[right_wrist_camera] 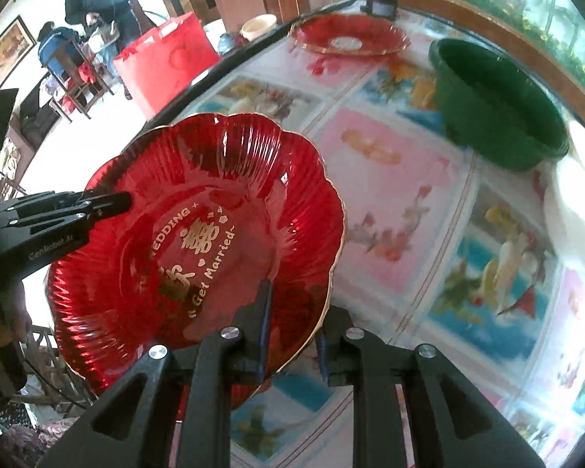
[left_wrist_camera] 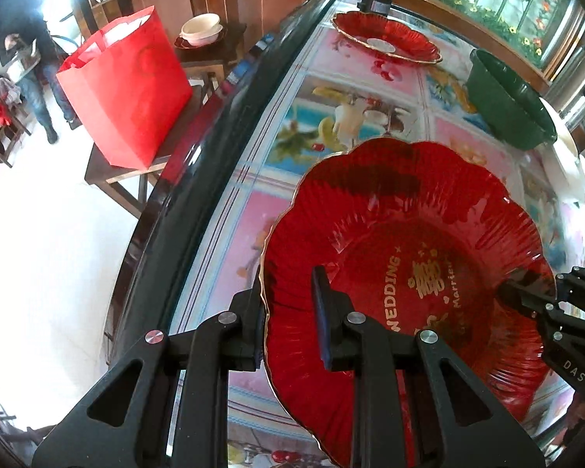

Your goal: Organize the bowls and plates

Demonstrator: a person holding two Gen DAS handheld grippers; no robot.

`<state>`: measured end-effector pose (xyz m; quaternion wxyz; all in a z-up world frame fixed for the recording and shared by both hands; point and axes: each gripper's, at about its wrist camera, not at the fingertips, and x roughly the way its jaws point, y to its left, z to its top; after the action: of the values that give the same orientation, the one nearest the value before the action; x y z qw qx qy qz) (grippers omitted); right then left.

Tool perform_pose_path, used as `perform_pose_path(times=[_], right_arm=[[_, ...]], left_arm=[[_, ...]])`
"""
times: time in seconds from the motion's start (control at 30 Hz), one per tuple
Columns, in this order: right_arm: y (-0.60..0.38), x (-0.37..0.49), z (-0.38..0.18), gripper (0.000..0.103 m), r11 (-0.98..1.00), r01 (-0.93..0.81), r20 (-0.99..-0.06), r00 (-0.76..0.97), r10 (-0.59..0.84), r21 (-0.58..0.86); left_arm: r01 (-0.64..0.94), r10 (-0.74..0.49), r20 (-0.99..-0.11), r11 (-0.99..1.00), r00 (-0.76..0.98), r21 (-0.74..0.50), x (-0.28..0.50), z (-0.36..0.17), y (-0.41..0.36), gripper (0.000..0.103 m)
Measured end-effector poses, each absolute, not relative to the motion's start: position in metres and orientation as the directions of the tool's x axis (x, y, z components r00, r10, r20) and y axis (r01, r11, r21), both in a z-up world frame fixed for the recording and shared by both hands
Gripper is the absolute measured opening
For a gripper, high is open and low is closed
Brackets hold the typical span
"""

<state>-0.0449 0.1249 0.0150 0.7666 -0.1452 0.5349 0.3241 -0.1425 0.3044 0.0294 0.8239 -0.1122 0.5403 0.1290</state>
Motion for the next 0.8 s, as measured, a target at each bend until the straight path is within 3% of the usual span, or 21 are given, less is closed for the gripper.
perform_pose_path(times=[0.3, 0.37, 0.43, 0.5, 0.8], right_arm=[[0.13, -0.047, -0.003, 0.021, 0.749, -0.647, -0.927, 0.177, 0.329, 0.142], [0.131, -0.047, -0.003, 0.021, 0.744, -0.653, -0.929, 0.173, 0.327, 0.14], [0.132, -0.05, -0.001, 0.021, 0.742, -0.657, -0.93, 0.175, 0.323, 0.134], [0.129, -0.052, 0.0, 0.023, 0.743, -0.654, -0.93, 0.167, 0.327, 0.144], [0.121, -0.049, 0.007, 0.041, 0.749, -0.641, -0.923, 0.166, 0.346, 0.166]], left_arm=[[-0.317, 0.086, -0.902, 0.947, 0.422, -0.059, -0.15, 0.025, 0.307, 0.021], [-0.31, 0.1, -0.896, 0.95, 0.433, -0.044, -0.151, 0.027, 0.306, 0.028], [-0.305, 0.101, -0.892, 0.951, 0.442, -0.043, -0.151, 0.029, 0.308, 0.059], [-0.311, 0.106, -0.882, 0.949, 0.46, -0.048, -0.153, 0.033, 0.31, 0.067], [-0.319, 0.13, -0.883, 0.948, 0.452, -0.023, -0.151, 0.039, 0.314, 0.067]])
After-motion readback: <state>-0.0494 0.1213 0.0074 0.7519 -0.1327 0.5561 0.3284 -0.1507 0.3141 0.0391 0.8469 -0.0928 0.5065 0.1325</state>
